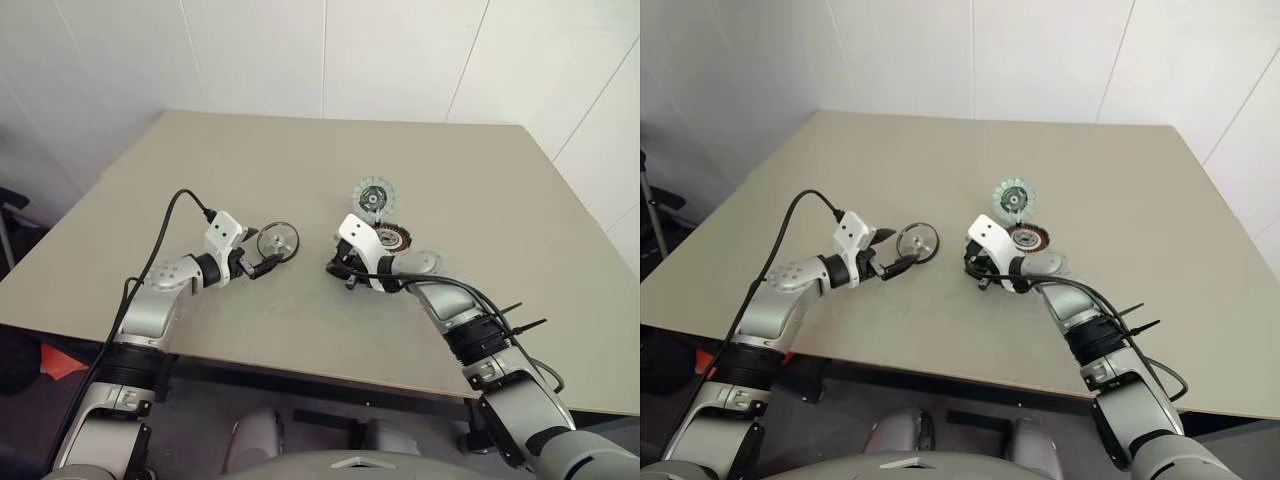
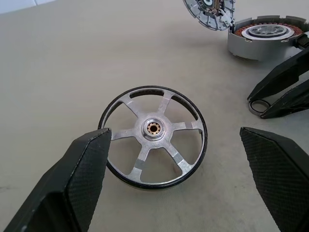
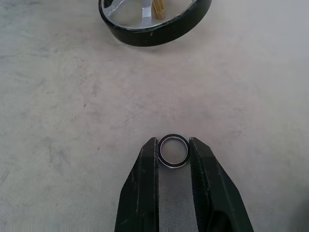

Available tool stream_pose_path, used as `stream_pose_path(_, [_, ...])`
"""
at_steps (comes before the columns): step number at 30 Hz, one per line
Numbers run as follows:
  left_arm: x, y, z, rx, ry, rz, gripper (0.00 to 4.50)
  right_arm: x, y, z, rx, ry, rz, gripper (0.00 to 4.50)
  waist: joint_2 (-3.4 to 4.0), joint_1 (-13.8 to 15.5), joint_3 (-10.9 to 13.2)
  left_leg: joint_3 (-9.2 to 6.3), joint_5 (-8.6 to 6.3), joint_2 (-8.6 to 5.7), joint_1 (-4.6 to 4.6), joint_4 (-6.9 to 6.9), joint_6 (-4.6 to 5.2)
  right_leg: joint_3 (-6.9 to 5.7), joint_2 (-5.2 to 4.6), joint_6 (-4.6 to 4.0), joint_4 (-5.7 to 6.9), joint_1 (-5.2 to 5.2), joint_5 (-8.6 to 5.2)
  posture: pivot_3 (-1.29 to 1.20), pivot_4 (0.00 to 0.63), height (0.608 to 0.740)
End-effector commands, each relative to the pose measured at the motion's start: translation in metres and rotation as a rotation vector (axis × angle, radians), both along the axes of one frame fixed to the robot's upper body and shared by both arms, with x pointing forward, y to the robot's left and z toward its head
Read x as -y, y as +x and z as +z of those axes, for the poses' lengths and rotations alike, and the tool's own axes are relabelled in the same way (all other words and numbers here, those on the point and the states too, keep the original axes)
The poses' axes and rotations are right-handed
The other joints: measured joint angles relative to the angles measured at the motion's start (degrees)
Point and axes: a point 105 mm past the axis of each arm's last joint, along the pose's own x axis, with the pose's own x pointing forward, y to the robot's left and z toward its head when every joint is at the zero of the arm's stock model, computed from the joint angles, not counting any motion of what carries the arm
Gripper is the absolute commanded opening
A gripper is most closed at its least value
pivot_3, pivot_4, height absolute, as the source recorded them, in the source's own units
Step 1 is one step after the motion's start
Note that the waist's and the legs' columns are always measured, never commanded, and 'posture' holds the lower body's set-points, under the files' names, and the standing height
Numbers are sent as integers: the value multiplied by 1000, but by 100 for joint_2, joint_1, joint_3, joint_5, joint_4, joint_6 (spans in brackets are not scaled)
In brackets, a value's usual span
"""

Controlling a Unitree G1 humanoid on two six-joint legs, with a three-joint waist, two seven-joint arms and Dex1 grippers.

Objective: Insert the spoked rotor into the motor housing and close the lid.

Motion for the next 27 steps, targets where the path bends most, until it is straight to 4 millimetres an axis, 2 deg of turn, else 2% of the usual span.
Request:
stream_pose_path(1, [0,5,15,57,-2,-7,4500,-2,-3,39,93,61,57,611,-2,-6,2,0,0,0,-2,0,0,0,0,-4,-1,-1,2,0,0,740])
stream_pose_path(5, [0,5,14,56,-4,-8,4500,-5,-9,71,135,131,102,611,-5,-17,3,0,0,4,-3,-7,1,0,3,-15,6,-12,10,0,0,740])
stream_pose_path(9, [0,5,14,56,-4,-8,4500,1,-2,88,168,158,77,611,-4,-9,3,0,-1,4,-1,-26,1,-1,8,-18,11,-19,10,0,0,740])
stream_pose_path(13, [2,6,14,59,-7,-11,4500,37,34,78,207,45,-106,611,-5,-12,3,2,-2,1,-5,-26,3,-1,7,-19,7,-20,10,0,0,740])
stream_pose_path(16, [3,6,14,60,-8,-12,4500,61,48,66,201,-28,-179,611,-7,12,4,2,-1,0,-5,-24,2,-1,6,-19,7,-17,10,0,0,740])
stream_pose_path(21, [1,6,14,62,-10,-4,4500,87,55,56,200,-113,-215,611,-7,-11,5,2,-1,0,-13,-23,3,-1,7,-20,8,-24,11,0,0,740])
stream_pose_path(27, [-1,5,13,61,-10,5,4500,99,55,60,205,-111,-230,611,-7,-10,5,3,-4,2,-14,-20,8,-1,7,-21,9,-25,11,0,0,740])
